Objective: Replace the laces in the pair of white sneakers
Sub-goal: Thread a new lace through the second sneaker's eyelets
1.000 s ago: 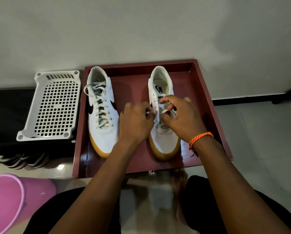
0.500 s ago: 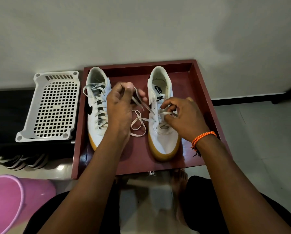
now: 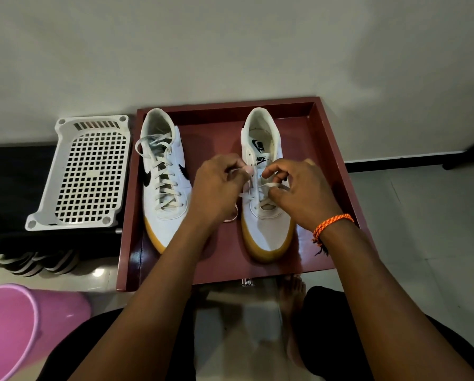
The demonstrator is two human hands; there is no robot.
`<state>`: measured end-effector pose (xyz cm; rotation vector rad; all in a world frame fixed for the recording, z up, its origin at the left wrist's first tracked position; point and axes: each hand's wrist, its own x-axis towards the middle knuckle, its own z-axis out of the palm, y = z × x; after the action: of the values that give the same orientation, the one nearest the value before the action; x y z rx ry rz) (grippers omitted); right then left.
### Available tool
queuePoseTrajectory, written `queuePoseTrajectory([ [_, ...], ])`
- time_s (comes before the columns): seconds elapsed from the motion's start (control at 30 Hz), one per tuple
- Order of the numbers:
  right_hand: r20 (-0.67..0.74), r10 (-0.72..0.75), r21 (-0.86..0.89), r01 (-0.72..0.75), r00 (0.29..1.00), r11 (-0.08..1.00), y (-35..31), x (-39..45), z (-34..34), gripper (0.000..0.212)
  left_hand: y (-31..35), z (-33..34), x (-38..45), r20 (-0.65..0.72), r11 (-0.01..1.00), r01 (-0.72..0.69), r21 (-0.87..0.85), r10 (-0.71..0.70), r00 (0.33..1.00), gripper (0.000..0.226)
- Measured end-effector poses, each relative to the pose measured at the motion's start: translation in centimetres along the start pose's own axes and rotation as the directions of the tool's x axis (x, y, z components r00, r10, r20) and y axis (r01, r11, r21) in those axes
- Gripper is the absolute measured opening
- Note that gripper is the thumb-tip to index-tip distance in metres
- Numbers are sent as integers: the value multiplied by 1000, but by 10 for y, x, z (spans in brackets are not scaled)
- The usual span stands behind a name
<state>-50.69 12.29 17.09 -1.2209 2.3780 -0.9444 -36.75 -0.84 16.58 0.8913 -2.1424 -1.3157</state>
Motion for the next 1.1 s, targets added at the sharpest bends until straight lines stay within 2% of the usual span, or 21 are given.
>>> queuePoseTrajectory([
  [0.1, 2, -4, -2, 4, 1000, 1000, 1, 0, 0, 27, 11, -5, -1, -10, 954, 78, -288, -85, 996, 20],
  [0.2, 1, -4, -11, 4, 1000, 1000, 1, 1, 1, 27, 19, -10, -1, -7, 848, 123, -516, -147, 989, 20],
  [0.37, -1, 2, -22, -2, 1000, 1000, 1, 0, 0, 27, 26, -19, -2, 34, 597, 149, -788, -199, 979, 18],
  [0.43, -4, 4, -19, -4, 1000, 1000, -1, -1, -1, 27, 25, -23, 0, 17, 527, 144, -837, -237, 971, 17],
  [0.47, -4, 2, -19, -2, 1000, 1000, -1, -1, -1, 27, 25, -23, 1, 0, 552, 149, -821, -261, 965, 15],
  [0.5, -2, -1, -17, 1, 1000, 1000, -2, -1, -1, 27, 21, -23, 2, -39, 643, 159, -749, -283, 958, 11],
  [0.57, 3, -4, -5, 5, 1000, 1000, -2, -1, -1, 27, 11, -20, 4, -132, 905, 178, -386, -246, 960, 11],
  [0.6, 5, -4, 1, 4, 1000, 1000, -2, -1, -2, 28, 5, -17, 3, -133, 977, 153, -146, -173, 976, 16],
  [0.67, 3, -11, -3, 11, 1000, 1000, -3, -1, -1, 28, -4, -8, -1, -5, 966, 49, 253, -49, 999, 31],
  [0.7, 0, -18, -10, 18, 1000, 1000, -2, -1, -1, 28, -6, -3, -3, 66, 925, -1, 379, -26, 997, 36],
  [0.77, -1, -26, -24, 25, 1000, 999, -2, -1, -1, 29, -10, 5, -5, 138, 863, -62, 502, -9, 990, 31],
  [0.83, 1, -25, -33, 25, 1000, 999, -1, -1, -1, 30, -11, 6, -2, 127, 881, -107, 460, 54, 990, 25],
  [0.9, 5, -21, -33, 21, 1000, 999, -1, -1, -2, 32, -9, 2, 1, 70, 962, -88, 257, 73, 995, 24],
  [0.97, 11, -18, -34, 19, 1000, 999, 0, -1, -2, 34, -5, -3, 4, 33, 1000, 7, 7, -7, 999, 19],
  [1.1, 25, -34, -42, 35, 999, 999, -2, -1, -2, 35, 9, -9, 3, -14, 949, 89, -301, -97, 995, 21],
])
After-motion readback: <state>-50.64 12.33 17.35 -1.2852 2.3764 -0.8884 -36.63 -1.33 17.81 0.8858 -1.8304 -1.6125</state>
